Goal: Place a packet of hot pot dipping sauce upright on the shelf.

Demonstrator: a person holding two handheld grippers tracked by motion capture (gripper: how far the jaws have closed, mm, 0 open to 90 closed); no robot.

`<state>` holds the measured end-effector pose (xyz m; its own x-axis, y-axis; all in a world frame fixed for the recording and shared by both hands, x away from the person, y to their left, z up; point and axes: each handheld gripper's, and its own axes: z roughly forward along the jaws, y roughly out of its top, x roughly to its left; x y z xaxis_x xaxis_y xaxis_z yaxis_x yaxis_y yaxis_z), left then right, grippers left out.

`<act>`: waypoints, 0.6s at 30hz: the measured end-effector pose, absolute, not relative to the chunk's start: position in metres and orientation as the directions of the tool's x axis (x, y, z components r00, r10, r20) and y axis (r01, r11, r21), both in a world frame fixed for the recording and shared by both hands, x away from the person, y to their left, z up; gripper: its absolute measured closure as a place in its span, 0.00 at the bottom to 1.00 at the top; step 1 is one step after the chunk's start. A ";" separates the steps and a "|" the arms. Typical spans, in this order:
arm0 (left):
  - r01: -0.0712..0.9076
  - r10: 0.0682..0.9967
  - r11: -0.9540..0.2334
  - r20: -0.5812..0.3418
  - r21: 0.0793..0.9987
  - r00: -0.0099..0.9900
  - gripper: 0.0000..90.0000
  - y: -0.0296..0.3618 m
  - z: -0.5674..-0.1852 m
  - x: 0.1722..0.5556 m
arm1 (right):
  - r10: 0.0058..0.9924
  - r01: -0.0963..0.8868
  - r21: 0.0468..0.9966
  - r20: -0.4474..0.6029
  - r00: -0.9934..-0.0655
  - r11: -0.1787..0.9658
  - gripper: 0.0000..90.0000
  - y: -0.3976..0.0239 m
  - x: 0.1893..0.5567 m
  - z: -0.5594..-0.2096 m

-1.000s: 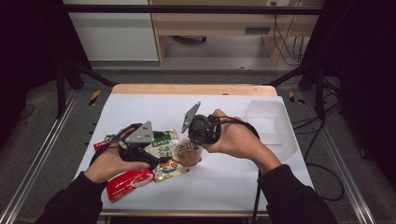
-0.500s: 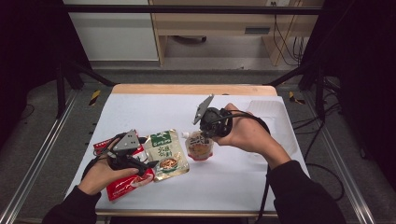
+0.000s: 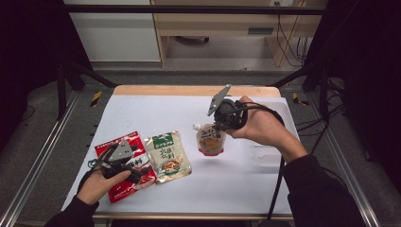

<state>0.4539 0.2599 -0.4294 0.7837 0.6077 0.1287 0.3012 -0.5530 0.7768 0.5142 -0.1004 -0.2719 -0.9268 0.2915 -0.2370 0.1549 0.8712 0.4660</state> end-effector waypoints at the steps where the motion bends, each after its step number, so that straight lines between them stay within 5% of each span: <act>1: 0.305 0.615 -0.544 0.124 0.782 0.779 0.07 0.262 -0.429 0.452 | 0.295 0.156 0.466 -0.240 -0.925 0.871 1.00 -0.103 0.516 -0.269; 18: 0.315 0.711 -0.488 0.161 0.814 0.685 0.07 0.284 -0.437 0.430 | 0.387 0.213 0.478 -0.302 -0.871 0.852 1.00 -0.160 0.523 -0.232</act>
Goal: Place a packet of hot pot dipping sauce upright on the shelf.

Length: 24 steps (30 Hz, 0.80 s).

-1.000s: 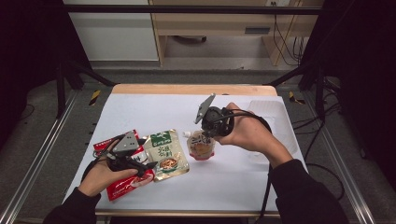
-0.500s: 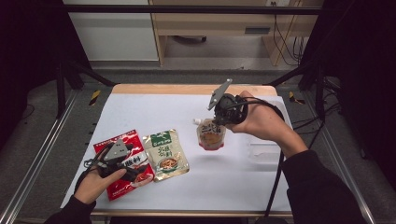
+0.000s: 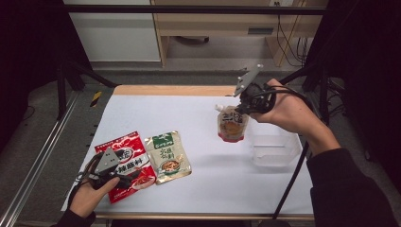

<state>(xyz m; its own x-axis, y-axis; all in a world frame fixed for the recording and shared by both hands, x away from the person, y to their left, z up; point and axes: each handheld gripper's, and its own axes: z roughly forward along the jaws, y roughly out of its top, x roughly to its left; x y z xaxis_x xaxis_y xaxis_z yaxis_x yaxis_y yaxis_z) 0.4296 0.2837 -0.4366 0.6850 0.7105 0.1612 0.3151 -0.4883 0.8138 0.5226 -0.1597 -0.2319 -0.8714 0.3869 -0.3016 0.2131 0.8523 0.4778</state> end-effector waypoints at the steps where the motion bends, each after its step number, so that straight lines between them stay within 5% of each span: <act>1: 0.318 0.717 -0.478 0.154 0.819 0.680 0.07 0.283 -0.438 0.429 | 0.394 0.219 0.478 -0.306 -0.867 0.851 1.00 -0.165 0.522 -0.231; 24: 0.334 0.718 -0.505 0.173 0.796 0.675 0.07 0.285 -0.442 0.433 | 0.531 0.347 0.508 -0.279 -0.800 0.789 1.00 -0.264 0.506 -0.250</act>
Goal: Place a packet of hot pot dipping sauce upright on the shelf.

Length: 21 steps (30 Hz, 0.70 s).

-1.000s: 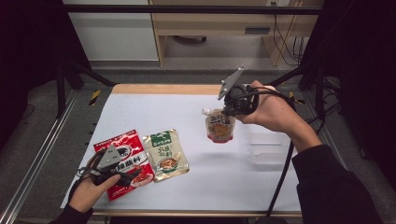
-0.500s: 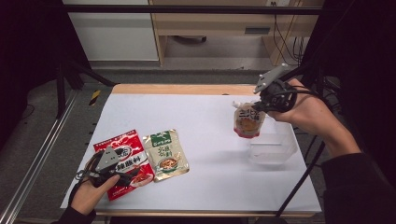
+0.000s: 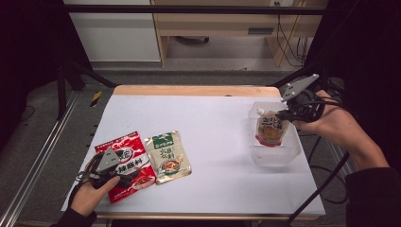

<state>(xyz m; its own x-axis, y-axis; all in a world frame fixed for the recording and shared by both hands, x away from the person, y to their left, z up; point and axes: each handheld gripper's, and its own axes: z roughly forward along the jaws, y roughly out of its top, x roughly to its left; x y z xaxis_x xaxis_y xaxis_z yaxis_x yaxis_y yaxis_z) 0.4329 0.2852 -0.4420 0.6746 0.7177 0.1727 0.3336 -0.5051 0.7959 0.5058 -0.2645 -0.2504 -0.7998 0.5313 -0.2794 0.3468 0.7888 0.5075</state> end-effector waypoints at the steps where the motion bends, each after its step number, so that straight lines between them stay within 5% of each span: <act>1: 0.333 0.718 -0.505 0.173 0.796 0.674 0.07 0.285 -0.442 0.433 | 0.536 0.350 0.511 -0.278 -0.797 0.785 1.00 -0.266 0.505 -0.251; 21: 0.338 0.704 -0.525 0.176 0.781 0.688 0.07 0.284 -0.445 0.434 | 0.528 0.344 0.527 -0.248 -0.812 0.777 1.00 -0.276 0.484 -0.260</act>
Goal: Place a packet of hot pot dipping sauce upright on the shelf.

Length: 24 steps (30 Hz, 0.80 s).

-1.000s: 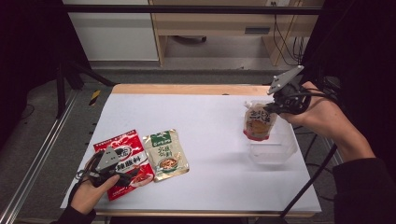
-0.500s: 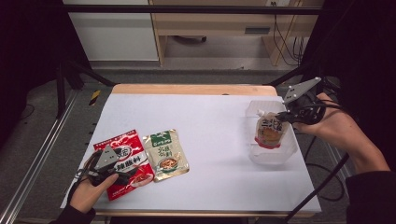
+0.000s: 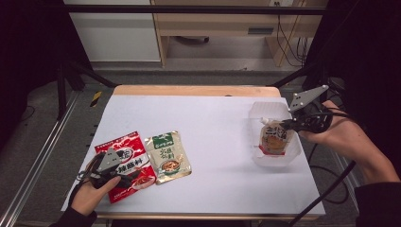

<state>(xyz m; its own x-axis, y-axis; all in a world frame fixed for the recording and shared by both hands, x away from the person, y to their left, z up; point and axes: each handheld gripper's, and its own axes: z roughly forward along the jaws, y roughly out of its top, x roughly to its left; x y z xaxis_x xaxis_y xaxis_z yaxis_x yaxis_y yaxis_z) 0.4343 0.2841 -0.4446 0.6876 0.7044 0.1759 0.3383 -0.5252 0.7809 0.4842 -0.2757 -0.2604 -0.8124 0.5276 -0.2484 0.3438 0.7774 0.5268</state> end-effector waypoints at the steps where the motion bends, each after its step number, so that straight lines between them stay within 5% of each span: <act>1: 0.338 0.703 -0.526 0.176 0.780 0.689 0.07 0.284 -0.445 0.434 | 0.529 0.346 0.528 -0.245 -0.812 0.775 1.00 -0.276 0.484 -0.261; 24: 0.343 0.698 -0.534 0.174 0.773 0.695 0.08 0.284 -0.446 0.434 | 0.537 0.372 0.538 -0.186 -0.822 0.756 1.00 -0.277 0.492 -0.303</act>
